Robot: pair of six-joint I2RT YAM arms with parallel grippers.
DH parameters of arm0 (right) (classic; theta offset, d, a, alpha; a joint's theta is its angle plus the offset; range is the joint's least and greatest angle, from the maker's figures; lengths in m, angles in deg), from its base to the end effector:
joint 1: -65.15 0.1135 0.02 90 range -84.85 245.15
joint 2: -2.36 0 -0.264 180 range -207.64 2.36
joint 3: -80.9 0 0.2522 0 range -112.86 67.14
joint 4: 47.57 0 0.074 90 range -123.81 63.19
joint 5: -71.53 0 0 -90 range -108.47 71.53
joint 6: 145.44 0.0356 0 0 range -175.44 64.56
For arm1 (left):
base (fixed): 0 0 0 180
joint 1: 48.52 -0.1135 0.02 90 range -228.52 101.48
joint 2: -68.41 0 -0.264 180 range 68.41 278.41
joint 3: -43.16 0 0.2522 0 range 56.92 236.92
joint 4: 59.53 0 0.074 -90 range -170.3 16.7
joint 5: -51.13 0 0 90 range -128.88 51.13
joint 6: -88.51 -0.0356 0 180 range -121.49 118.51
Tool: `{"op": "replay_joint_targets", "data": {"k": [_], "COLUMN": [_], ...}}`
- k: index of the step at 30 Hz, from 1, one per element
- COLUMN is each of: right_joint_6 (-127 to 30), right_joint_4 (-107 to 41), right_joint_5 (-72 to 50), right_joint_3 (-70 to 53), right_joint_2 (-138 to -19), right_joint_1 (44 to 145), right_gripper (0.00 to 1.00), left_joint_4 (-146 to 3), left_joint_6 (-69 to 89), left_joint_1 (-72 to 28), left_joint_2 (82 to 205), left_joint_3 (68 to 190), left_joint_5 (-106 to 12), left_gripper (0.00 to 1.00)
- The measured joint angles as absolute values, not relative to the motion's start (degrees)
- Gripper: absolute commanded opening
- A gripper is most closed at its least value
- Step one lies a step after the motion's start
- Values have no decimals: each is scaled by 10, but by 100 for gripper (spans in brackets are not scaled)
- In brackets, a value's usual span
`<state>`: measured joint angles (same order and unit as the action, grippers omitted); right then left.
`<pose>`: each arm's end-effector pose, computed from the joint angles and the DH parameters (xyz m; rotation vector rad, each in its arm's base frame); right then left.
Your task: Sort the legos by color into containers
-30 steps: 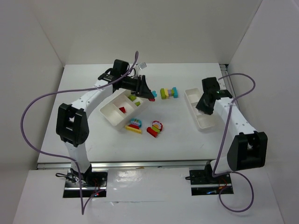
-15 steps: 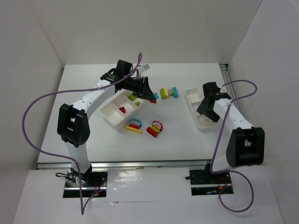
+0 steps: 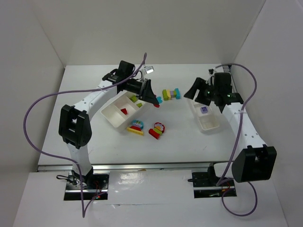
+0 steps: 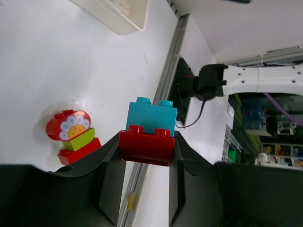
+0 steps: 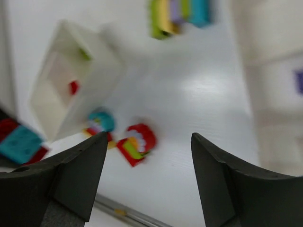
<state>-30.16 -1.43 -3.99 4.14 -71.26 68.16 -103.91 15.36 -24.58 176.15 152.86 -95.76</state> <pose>0.2759 0.0234 0.3066 0.3265 2.3313 0.5393 0.3731 -0.1983 0.3105 0.6823 2.2349 -1.5032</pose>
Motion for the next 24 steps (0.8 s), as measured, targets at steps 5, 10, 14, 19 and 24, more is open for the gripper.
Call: {"op": "replay_joint_targets", "data": {"k": [5,10,14,19,24], "right_joint_6": [-330,-350,-375,-389,-394], "right_joint_4": [-86,-107,-104,-106,-106], "right_joint_5": [165,273,313,334,337], "right_joint_3": [-37,-51,-91,-104,-105], "right_joint_2": [-768,-811,-844,-852,-852], "right_joint_1": [706,766,804,835,838], "right_gripper": [83,82,79,62,42], "left_joint_4": [-1040,-1040,-1050,-1048,-1050], "left_joint_6": [142,134,128,121,120], "left_joint_1": [-246,-246,-248,-246,-246], "left_joint_2": [1762,1762,1762,1762,1762], "left_joint_3": [1529,1529,1529,1530,1530], "left_joint_5": [-1006,-1043,-1059,-1059,-1058], "left_gripper": [0,0,0,0,0]}}
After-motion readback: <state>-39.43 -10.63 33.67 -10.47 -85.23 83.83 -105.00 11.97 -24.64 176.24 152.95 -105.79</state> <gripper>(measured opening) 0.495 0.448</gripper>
